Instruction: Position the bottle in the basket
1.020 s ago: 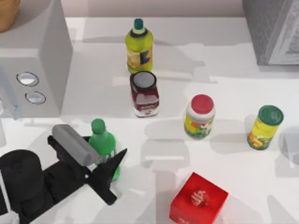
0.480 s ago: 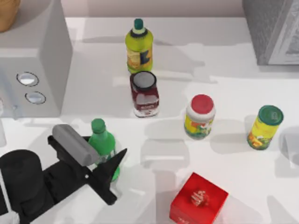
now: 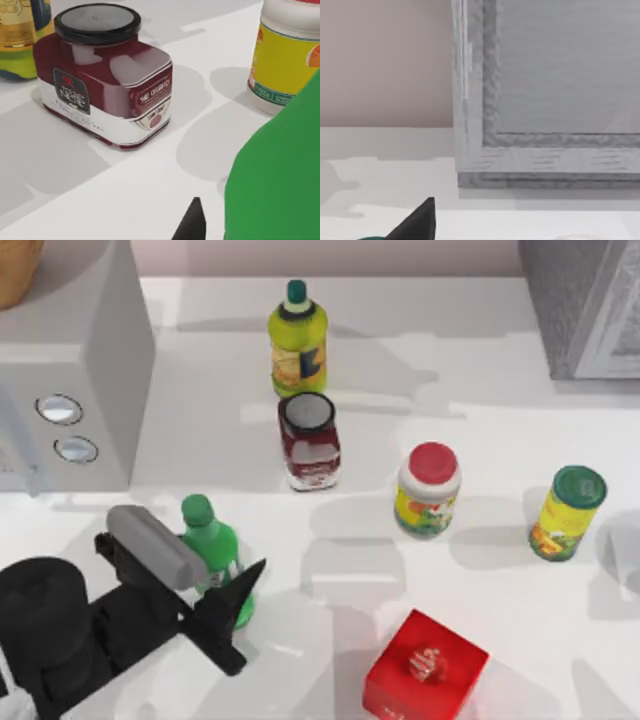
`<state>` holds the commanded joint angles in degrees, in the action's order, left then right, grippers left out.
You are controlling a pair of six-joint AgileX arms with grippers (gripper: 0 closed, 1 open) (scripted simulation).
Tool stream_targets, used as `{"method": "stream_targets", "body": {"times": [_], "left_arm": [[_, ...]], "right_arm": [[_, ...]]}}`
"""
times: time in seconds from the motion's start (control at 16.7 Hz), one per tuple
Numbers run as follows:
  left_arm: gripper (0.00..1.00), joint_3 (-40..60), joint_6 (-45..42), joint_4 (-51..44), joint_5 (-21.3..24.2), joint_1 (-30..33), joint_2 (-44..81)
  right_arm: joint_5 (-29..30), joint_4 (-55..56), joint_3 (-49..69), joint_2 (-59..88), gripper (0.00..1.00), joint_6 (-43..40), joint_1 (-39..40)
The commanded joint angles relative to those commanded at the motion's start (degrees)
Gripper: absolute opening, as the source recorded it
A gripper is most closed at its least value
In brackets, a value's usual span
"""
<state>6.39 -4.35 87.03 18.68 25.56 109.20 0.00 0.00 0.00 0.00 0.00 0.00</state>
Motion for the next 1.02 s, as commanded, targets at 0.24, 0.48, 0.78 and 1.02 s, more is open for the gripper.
{"method": "stream_targets", "body": {"times": [0.24,0.48,0.78,1.02], "left_arm": [[0.0,1.95,0.98,-12.77,-3.29,-0.65,-9.13],[0.0,7.14,2.17,-30.93,-8.08,1.66,-23.63],[0.0,16.07,4.16,-59.68,-15.83,8.9,-45.82],[0.0,23.71,5.93,-85.55,-22.97,17.23,-64.62]], "right_arm": [[0.0,0.0,0.0,0.0,1.0,0.0,0.0],[0.0,0.0,0.0,0.0,1.0,0.0,0.0],[0.0,0.0,0.0,0.0,1.0,0.0,0.0],[0.0,0.0,0.0,0.0,1.0,0.0,0.0]]}}
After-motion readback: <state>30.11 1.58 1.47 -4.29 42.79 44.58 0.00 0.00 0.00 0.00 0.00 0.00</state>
